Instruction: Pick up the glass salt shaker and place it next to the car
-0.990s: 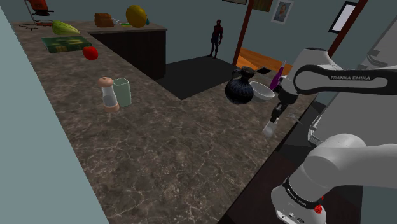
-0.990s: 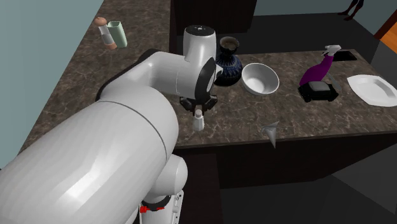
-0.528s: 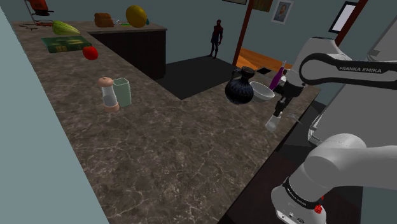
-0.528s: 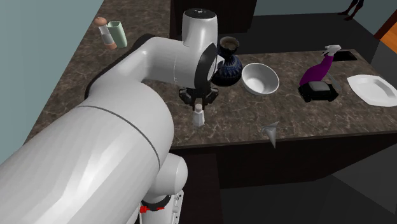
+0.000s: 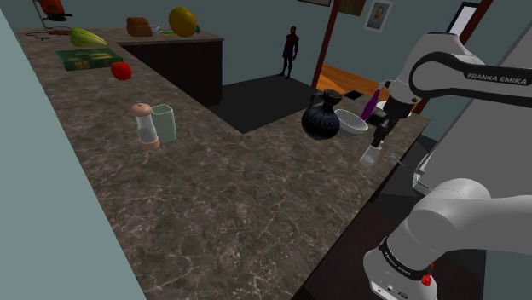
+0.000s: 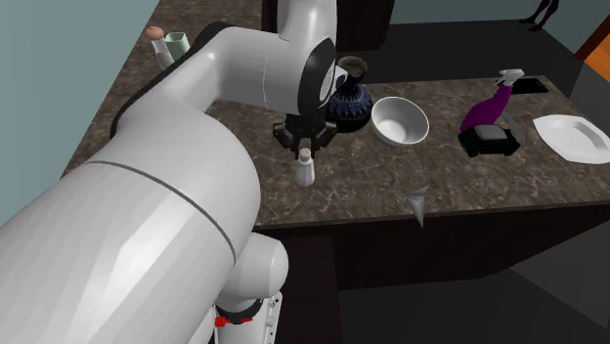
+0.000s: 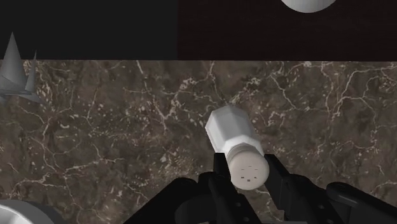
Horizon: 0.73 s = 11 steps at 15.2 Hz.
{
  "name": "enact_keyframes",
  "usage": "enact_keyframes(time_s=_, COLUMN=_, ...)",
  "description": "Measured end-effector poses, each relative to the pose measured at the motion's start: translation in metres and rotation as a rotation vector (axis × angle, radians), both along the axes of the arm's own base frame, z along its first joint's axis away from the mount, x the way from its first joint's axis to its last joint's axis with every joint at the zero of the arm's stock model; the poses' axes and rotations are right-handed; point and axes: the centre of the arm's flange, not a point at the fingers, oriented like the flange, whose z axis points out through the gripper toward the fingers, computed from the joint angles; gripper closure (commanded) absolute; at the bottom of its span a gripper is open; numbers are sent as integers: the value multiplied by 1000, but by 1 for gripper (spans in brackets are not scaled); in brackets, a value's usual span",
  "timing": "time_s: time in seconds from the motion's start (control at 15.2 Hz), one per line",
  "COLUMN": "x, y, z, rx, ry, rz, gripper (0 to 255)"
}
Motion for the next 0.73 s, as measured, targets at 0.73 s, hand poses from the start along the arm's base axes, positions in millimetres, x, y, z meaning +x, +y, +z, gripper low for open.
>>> enact_keyframes(time_s=0.73, x=0, y=1, z=59, rx=0, ry=0, rz=0, gripper=255)
